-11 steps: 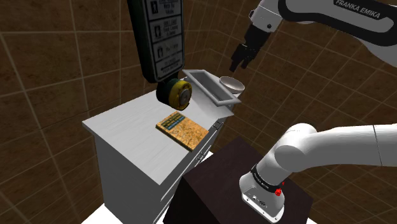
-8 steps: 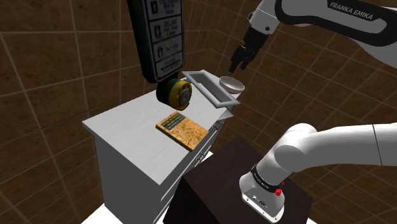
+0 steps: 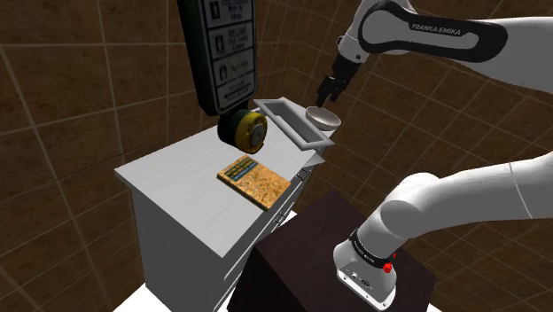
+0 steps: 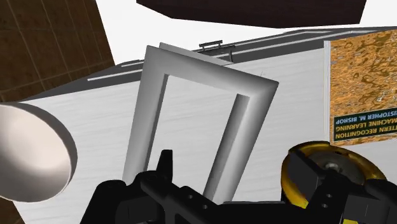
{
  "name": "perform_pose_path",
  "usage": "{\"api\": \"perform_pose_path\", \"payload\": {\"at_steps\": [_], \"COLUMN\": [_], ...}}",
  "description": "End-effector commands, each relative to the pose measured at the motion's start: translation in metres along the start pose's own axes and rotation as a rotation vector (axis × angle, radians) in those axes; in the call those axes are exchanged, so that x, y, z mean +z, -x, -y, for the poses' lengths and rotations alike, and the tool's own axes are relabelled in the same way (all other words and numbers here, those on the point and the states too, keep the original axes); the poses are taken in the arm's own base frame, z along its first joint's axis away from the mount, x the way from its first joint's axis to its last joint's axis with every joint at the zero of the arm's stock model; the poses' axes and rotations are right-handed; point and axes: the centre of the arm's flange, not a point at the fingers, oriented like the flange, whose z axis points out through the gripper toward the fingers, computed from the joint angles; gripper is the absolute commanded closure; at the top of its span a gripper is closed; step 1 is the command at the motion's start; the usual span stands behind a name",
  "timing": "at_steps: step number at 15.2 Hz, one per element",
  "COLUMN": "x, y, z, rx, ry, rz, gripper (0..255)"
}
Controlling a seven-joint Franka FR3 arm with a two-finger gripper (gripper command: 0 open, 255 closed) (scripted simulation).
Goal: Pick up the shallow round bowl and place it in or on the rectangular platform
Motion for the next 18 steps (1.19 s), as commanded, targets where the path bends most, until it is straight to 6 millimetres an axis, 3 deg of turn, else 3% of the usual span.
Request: {"api": "perform_pose_path", "payload": {"at_steps": [1, 18], "x": [0.013, 0.135], "y": [-0.01, -0.09], "z": [-0.019, -0.184], "rx": [-0.004, -0.03], "ry": [0.006, 0.051], "rz": [0.001, 0.019], "gripper": [0, 0]}}
